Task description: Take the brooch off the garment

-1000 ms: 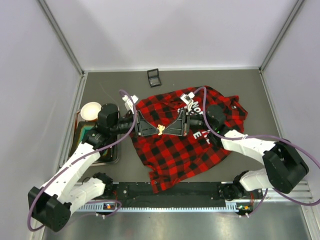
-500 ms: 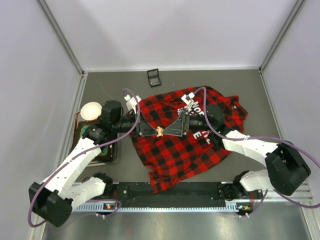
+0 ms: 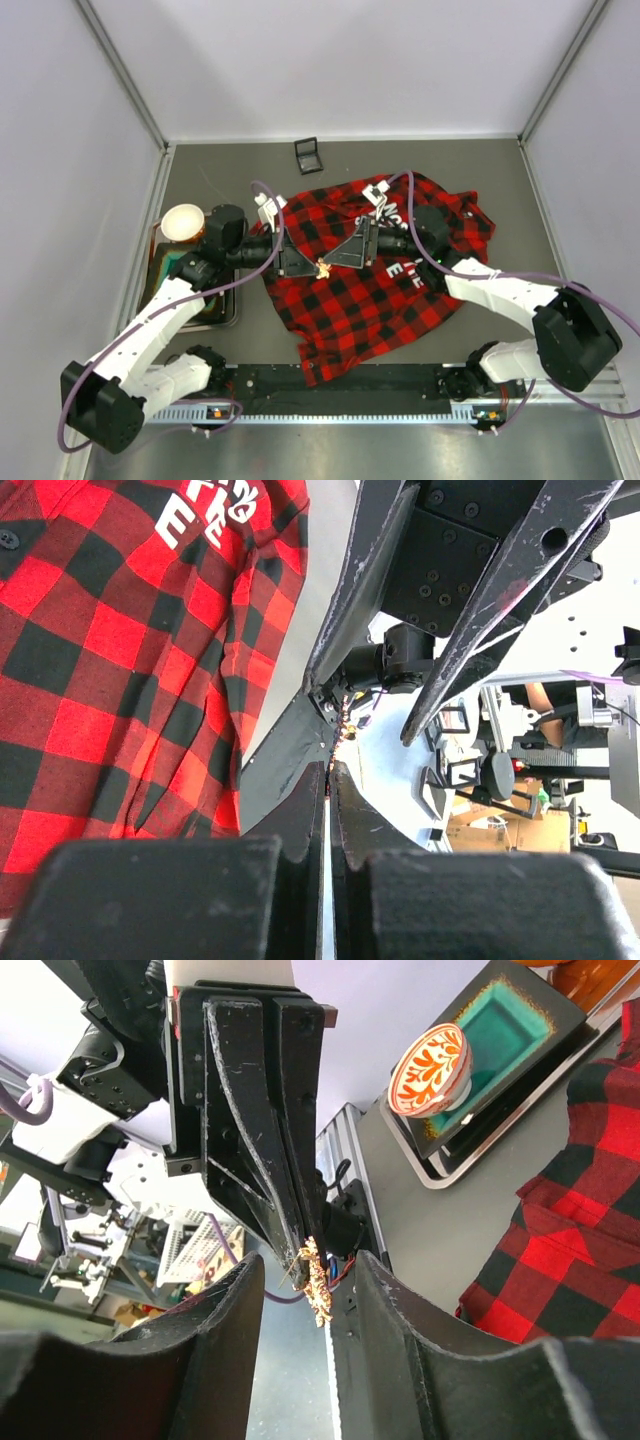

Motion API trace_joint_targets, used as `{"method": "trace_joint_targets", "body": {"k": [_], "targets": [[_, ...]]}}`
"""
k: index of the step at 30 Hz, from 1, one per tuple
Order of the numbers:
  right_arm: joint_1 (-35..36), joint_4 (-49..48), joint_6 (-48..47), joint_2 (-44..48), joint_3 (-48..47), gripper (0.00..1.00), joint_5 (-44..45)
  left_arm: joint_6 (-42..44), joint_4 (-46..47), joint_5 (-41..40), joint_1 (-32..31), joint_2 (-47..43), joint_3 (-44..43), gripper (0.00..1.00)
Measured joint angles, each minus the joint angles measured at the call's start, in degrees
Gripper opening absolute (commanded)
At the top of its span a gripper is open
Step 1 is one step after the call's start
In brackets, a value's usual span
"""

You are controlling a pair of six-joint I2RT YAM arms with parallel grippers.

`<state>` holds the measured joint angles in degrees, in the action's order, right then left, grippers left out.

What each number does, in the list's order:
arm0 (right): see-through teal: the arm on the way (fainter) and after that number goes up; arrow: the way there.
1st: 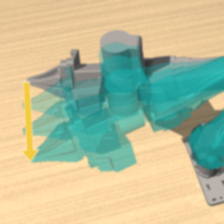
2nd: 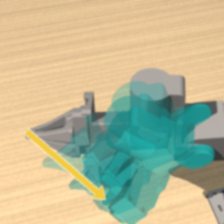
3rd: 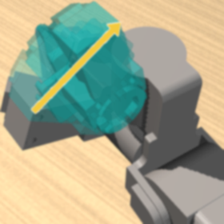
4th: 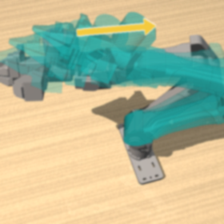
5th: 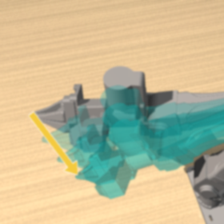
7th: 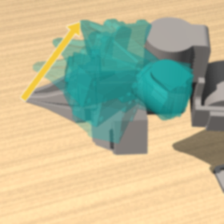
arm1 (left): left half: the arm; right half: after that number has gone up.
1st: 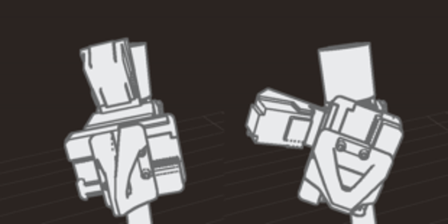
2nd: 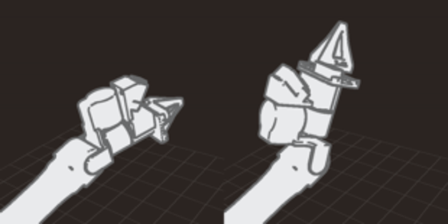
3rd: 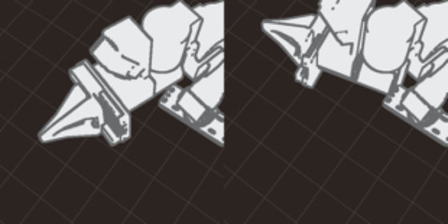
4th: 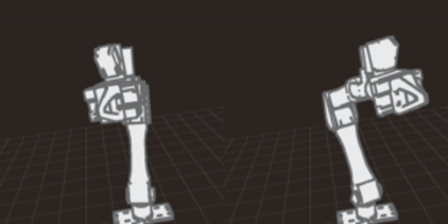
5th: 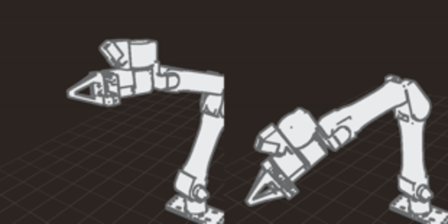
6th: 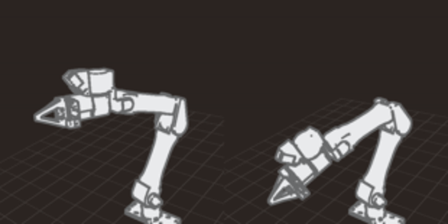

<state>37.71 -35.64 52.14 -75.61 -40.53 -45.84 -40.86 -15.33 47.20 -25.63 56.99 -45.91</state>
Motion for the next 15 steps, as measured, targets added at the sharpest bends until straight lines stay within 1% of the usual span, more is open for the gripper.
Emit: {"method": "trace_joint_targets", "body": {"k": [5, 6, 8, 9, 12, 15], "targets": [[0.8, -0.7, 0.1, -0.2, -0.4, 0.39, -0.4, -0.4, 1.7, 0.3, 0.0, 0.0, 0.1, 0.00], [0.8, -0.8, 0.0, -0.2, -0.4, 0.36, -0.4, -0.5, 1.9, 0.3, 0.0, -0.1, 0.1, 0.00], [0.9, -1.0, -0.2, -0.2, -0.3, 0.33, -0.3, -0.7, 2.1, 0.4, 0.0, -0.3, 0.1, 0.00], [0.9, -1.0, -0.3, -0.2, -0.3, 0.29, -0.3, -0.8, 2.1, 0.4, 0.0, -0.4, 0.1, 0.00], [0.9, -1.5, -0.5, -0.2, 0.2, 0.24, -0.5, -1.0, 2.1, 0.6, 0.0, -1.0, 0.1, 0.00], [0.9, -2.0, -0.5, -0.2, 0.9, 0.23, -1.0, -1.0, 2.3, 0.6, 0.0, -1.4, 0.1, 0.00]]}}
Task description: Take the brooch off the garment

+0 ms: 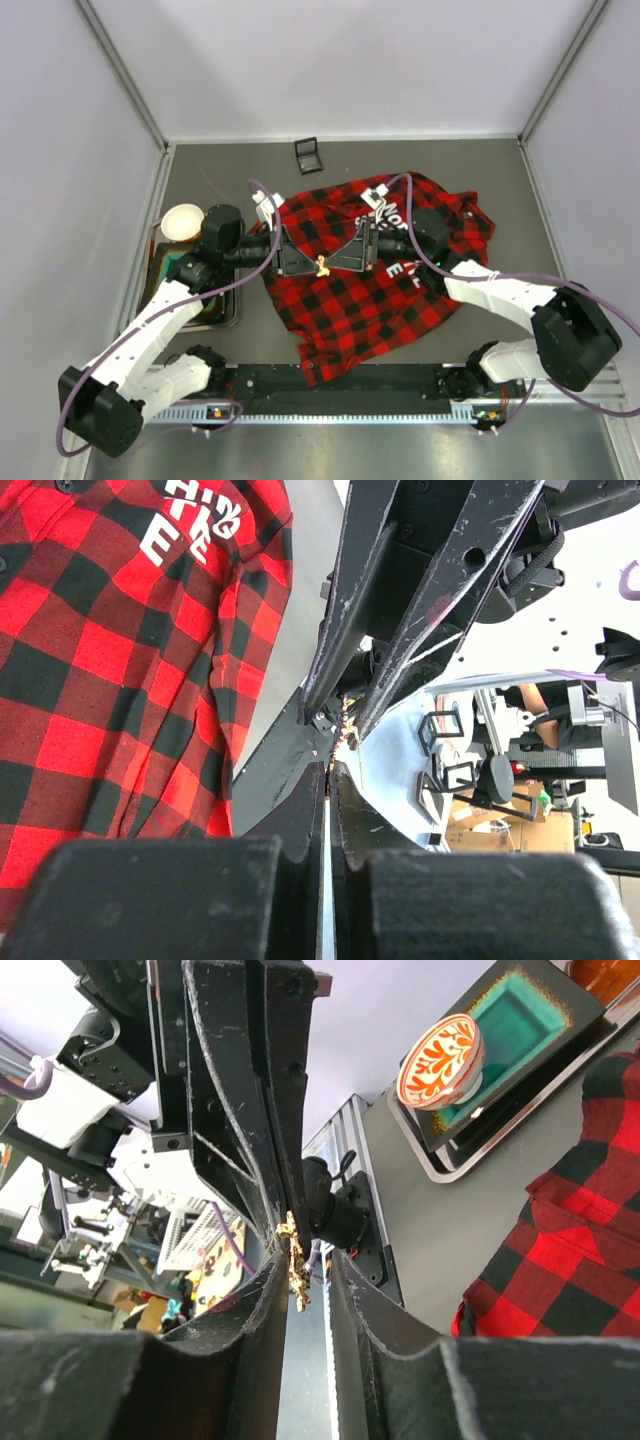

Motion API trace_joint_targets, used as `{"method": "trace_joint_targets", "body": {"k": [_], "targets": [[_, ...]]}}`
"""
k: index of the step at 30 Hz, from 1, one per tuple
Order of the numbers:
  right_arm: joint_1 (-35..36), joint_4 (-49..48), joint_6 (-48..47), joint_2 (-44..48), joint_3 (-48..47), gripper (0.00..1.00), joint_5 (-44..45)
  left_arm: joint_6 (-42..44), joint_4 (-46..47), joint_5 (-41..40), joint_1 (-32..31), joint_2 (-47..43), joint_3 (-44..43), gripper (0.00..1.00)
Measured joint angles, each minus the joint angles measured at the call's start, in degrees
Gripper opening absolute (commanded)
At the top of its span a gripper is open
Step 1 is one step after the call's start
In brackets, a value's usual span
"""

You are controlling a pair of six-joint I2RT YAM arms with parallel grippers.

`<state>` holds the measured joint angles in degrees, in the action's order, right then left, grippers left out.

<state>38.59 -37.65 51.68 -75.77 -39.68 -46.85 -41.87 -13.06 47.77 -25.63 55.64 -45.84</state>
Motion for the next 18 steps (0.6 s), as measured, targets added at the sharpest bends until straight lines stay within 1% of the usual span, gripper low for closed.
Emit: {"method": "trace_joint_targets", "body": {"k": [5, 7, 11, 15, 18], "targets": [[0.1, -2.4, 1.2, 0.0, 0.7, 0.20, -1.1, -0.7, 0.9, 0.0, 0.0, 0.0, 0.0, 0.00], [0.4, -3.5, 1.5, 0.0, 0.7, 0.15, -1.3, -1.2, 1.6, 0.0, 0.0, 0.0, 0.0, 0.00], [0.8, -4.9, 2.2, -0.5, 0.7, 0.00, -1.7, -1.9, 2.8, 0.8, 0.0, 0.0, 0.0, 0.00], [0.8, -5.9, 3.0, -0.6, 0.7, 0.00, -1.9, -2.1, 2.8, 0.9, 0.0, -0.3, 0.0, 0.00], [0.8, -6.5, 3.3, -0.6, 0.8, 0.00, -1.9, -1.3, 2.1, 0.1, 0.0, -0.9, -0.1, 0.08]]}}
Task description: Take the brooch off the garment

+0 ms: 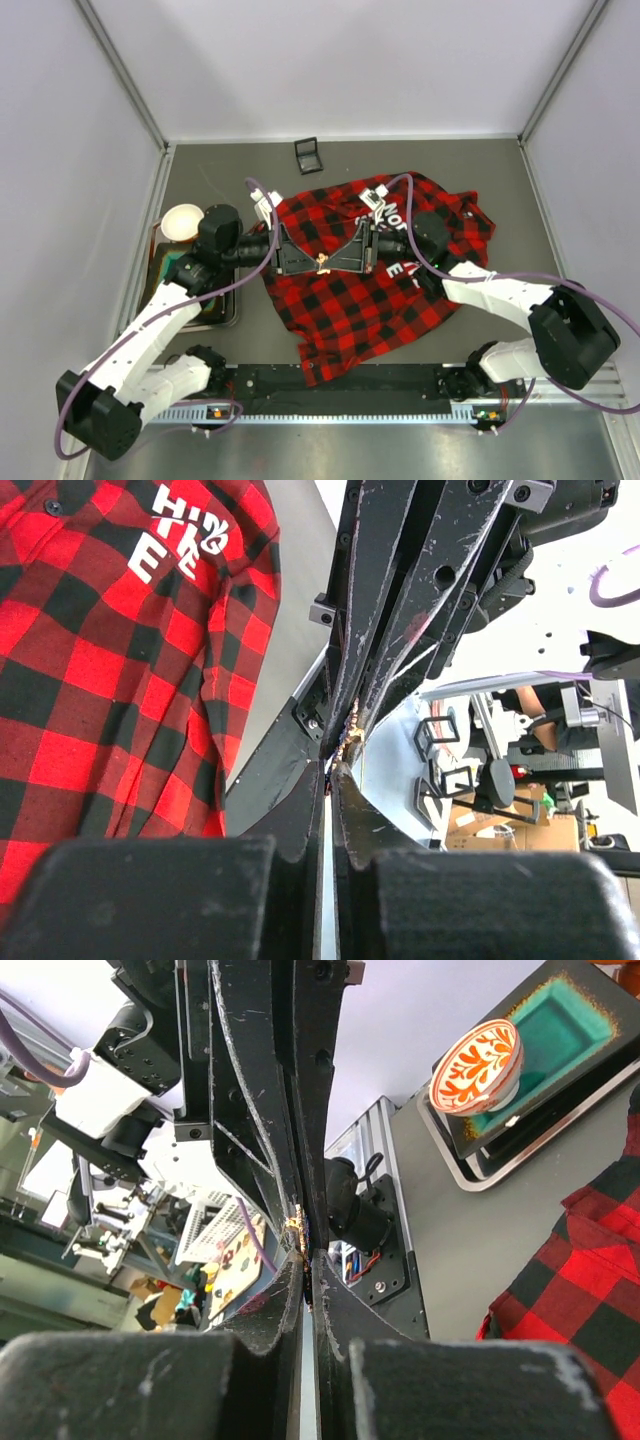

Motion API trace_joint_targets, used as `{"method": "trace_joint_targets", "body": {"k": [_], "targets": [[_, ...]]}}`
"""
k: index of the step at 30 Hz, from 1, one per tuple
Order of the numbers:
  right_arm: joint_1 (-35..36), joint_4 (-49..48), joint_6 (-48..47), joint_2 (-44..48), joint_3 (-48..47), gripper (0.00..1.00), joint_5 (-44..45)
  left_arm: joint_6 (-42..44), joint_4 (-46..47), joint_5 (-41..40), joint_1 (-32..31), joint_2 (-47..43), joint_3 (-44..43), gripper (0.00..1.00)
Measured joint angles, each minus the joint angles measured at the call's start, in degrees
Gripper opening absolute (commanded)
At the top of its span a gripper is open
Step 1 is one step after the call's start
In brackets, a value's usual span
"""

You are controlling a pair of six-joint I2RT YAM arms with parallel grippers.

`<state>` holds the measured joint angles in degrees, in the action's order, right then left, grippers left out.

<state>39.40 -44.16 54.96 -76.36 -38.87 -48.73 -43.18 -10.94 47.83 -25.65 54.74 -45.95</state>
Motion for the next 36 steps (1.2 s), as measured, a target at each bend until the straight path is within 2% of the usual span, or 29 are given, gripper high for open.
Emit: {"method": "trace_joint_targets", "body": {"k": [1, 6, 8, 13, 28, 31, 36], "targets": [[0.0, -0.2, 0.1, 0.0, 0.2, 0.00, 0.1, 0.5, -0.7, -0.5, 0.0, -0.1, -0.2, 0.14], [-0.6, -1.4, 0.8, 0.0, 1.1, 0.00, -0.4, 2.4, -4.4, -3.3, -0.2, -0.7, -0.9, 0.28], [-1.0, -2.4, 1.6, 0.0, 1.7, 0.00, -0.8, 2.8, -5.5, -4.5, -0.1, -1.2, -0.9, 0.37], [-1.0, -3.5, 2.3, -0.2, 1.9, 0.00, -1.8, 3.1, -7.4, -5.5, 0.1, -1.9, -0.9, 0.40], [-1.3, -7.3, 4.6, -0.9, 1.9, 0.00, -3.8, -0.3, -3.2, -1.5, 0.5, -1.5, -0.9, 0.29], [-1.3, -7.9, 5.2, -1.4, 1.9, 0.00, -4.4, -1.6, -1.2, -0.7, 0.6, -0.5, -0.8, 0.25], [-1.3, -8.8, 5.9, -2.3, 1.9, 0.00, -4.8, -2.9, 1.1, 0.9, 0.7, 0.5, -0.4, 0.11]]}}
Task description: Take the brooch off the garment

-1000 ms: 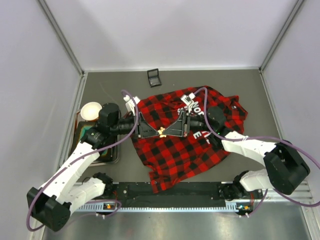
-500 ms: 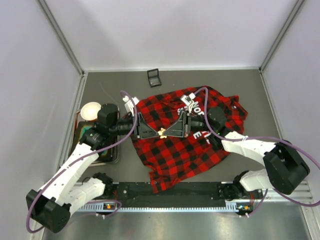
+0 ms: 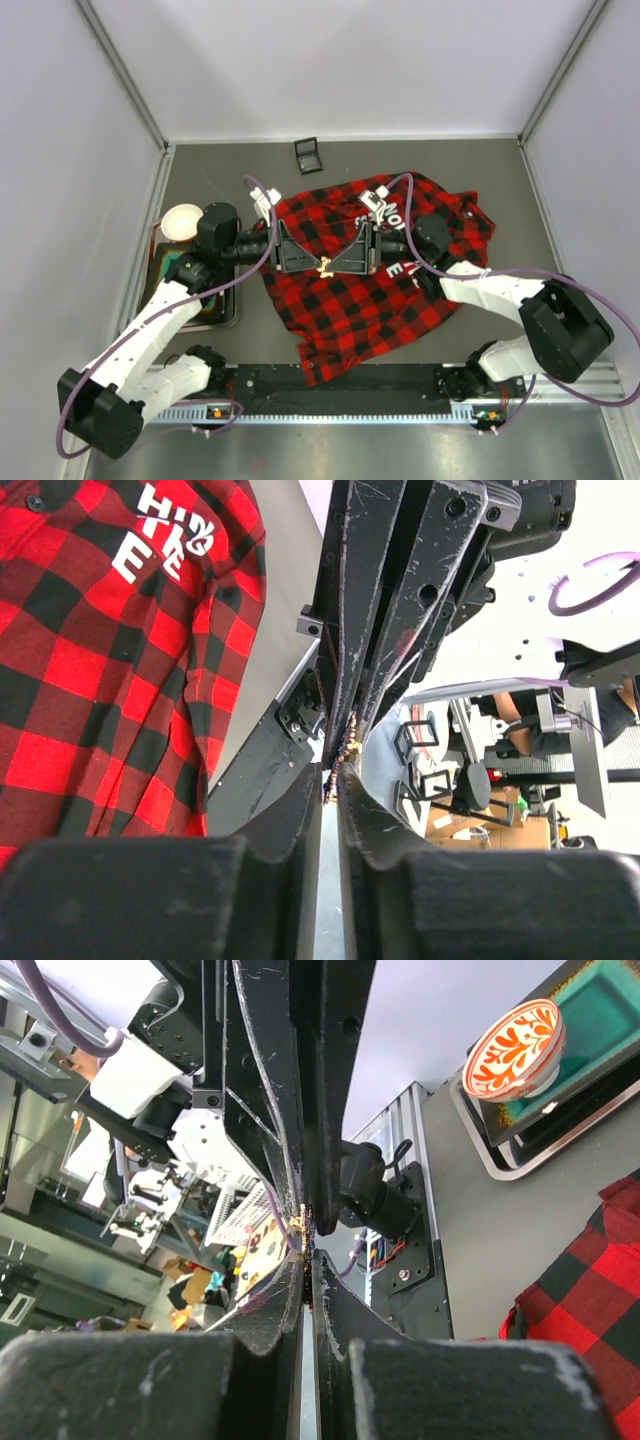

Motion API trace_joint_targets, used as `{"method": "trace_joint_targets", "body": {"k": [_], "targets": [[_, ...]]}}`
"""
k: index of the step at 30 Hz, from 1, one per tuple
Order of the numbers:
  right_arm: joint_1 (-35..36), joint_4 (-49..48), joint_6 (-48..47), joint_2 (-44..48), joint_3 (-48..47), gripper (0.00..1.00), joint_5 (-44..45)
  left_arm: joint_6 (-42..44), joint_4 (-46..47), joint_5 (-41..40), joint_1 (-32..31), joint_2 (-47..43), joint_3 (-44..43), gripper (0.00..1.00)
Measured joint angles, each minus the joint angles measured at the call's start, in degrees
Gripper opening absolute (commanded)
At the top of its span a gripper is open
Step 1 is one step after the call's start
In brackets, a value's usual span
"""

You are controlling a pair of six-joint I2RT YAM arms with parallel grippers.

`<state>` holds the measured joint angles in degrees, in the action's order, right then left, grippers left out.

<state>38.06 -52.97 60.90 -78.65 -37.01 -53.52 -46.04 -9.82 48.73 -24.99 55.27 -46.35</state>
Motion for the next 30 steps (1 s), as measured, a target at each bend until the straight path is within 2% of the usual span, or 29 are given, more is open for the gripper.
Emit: {"method": "trace_joint_targets", "body": {"k": [3, 5, 11, 13, 20, 25, 30], "targets": [[0.0, -0.1, 0.4, -0.3, 0.0, 0.00, -0.3, -0.3, 0.5, 0.6, 0.0, 0.0, 0.3, 0.00], [0.0, -0.2, 0.8, -0.3, 0.0, 0.00, -0.3, -0.5, 0.8, 1.0, 0.0, 0.0, 0.4, 0.00], [0.0, 0.5, 2.3, -0.3, 0.0, 0.24, 1.0, -0.6, 0.0, 0.0, 0.1, 0.0, 0.3, 0.00], [0.0, 1.2, 2.4, -0.3, 0.0, 0.27, 1.8, -0.5, -1.6, -1.0, 0.0, 0.2, -0.3, 0.00], [-1.7, 3.7, 3.6, 1.0, 3.5, 0.46, 5.4, -0.8, -7.9, -4.0, 0.1, 2.1, -3.5, 0.00], [-2.3, 4.9, 3.4, 3.3, 3.7, 0.57, 7.1, -1.9, -8.7, -4.5, 0.2, 2.4, -3.5, 0.00], [-2.2, 5.6, 2.6, 4.4, 3.0, 0.58, 7.9, -1.9, -8.7, -4.2, 0.2, 2.4, -3.5, 0.00]]}}
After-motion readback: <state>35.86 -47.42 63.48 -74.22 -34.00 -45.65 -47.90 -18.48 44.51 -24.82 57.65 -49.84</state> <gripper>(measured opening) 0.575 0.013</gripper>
